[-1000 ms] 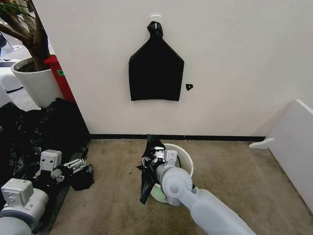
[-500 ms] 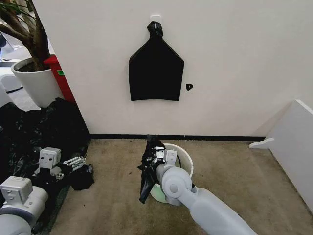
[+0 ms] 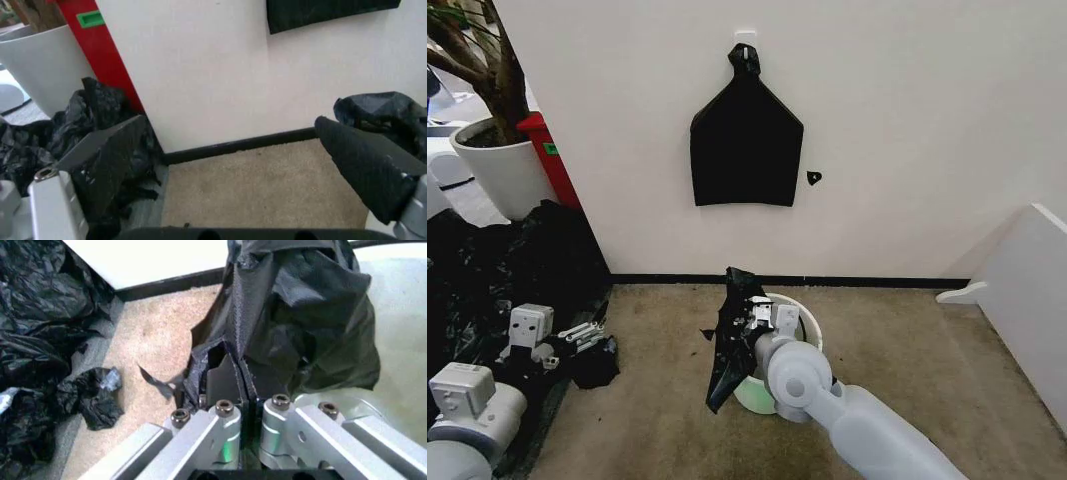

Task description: Place the garbage bag over the trash bin.

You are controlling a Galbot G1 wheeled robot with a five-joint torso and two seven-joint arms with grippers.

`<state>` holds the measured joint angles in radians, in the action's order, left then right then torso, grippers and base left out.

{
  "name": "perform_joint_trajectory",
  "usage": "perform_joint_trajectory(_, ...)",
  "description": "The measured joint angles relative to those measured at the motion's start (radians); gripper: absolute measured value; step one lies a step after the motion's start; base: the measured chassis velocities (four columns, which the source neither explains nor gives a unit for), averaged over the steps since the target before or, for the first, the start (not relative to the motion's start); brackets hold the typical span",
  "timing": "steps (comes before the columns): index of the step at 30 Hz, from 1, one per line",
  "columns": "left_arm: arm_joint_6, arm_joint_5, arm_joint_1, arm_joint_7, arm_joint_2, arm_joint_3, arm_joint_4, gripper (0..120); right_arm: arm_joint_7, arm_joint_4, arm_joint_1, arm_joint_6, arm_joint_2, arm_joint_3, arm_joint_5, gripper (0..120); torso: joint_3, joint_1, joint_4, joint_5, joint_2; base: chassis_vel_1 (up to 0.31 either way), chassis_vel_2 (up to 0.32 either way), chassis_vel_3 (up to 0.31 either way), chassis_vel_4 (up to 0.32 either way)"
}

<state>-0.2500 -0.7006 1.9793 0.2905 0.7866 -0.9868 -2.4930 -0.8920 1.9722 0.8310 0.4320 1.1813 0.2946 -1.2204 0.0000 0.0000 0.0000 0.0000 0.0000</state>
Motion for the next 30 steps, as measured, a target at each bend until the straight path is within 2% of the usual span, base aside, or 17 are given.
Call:
perform_joint_trajectory(13, -0.002, 0.003, -0.028, -0.009, -0.004, 0.025, 0.005, 100, 0.013, 0.041, 0.029, 0.009, -0.071, -0.063, -0.004, 0, 0.000, 0.000, 0.0000, 0.0002, 0.000, 0.000, 0.000, 0.000, 0.000)
perform_joint_trajectory(19, -0.006, 0.023, -0.080, -0.014, -0.033, 0.104, 0.034, 100, -0.001, 0.081, 0.040, -0.011, -0.072, -0.061, -0.035, 0, 0.000, 0.000, -0.0002, -0.0003, 0.000, 0.000, 0.000, 0.000, 0.000)
perform_joint_trajectory(26, -0.006, 0.028, -0.086, -0.017, -0.054, 0.118, 0.047, 100, -0.013, 0.096, 0.040, -0.009, -0.053, -0.079, -0.060, 0, 0.000, 0.000, 0.0000, -0.0001, 0.000, 0.000, 0.000, 0.000, 0.000)
perform_joint_trajectory(30, -0.006, 0.034, -0.085, -0.023, -0.053, 0.129, 0.048, 100, 0.040, 0.092, 0.059, -0.020, -0.056, -0.086, -0.003, 0, 0.000, 0.000, -0.0003, 0.0002, 0.000, 0.000, 0.000, 0.000, 0.000)
